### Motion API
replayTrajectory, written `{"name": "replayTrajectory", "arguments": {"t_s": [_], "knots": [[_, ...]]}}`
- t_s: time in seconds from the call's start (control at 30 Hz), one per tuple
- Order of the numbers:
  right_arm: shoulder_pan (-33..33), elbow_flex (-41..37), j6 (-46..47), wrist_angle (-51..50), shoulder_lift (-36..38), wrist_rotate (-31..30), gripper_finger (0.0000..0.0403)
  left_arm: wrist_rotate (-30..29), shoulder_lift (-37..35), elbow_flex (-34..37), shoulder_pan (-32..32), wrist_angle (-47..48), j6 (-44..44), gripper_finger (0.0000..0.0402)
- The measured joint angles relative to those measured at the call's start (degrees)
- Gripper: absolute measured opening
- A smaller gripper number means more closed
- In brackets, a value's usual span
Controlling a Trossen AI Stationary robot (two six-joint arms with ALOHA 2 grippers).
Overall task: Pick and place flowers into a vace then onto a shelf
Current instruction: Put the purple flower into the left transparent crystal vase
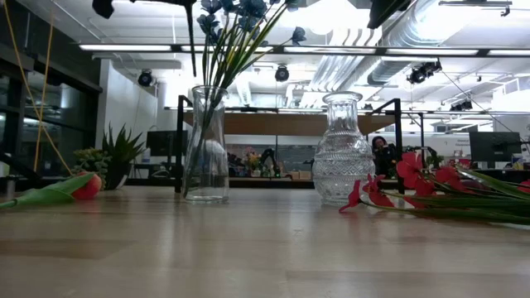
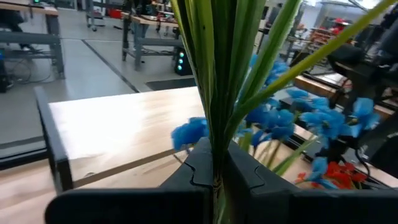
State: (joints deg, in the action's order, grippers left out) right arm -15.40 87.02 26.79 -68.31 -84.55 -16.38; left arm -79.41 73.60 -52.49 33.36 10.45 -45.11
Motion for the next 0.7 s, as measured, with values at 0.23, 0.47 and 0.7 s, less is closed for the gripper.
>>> {"name": "replayTrajectory", "arguments": {"t_s": [0.23,0.47,0.7], "knots": [[0.02,0.0,0.13,0.07,0.0,-0.24,0.0139,-1.04,1.62,0.0,-0.02,1.71,-3.57,0.0046],[0.02,0.0,0.15,0.49,0.0,-0.22,0.0139,-2.41,3.62,0.02,-0.02,1.78,-6.12,0.0046],[0.02,0.0,0.17,0.5,0.0,-0.21,0.0139,-4.09,3.93,0.02,-0.04,1.55,-6.45,0.0046]]}}
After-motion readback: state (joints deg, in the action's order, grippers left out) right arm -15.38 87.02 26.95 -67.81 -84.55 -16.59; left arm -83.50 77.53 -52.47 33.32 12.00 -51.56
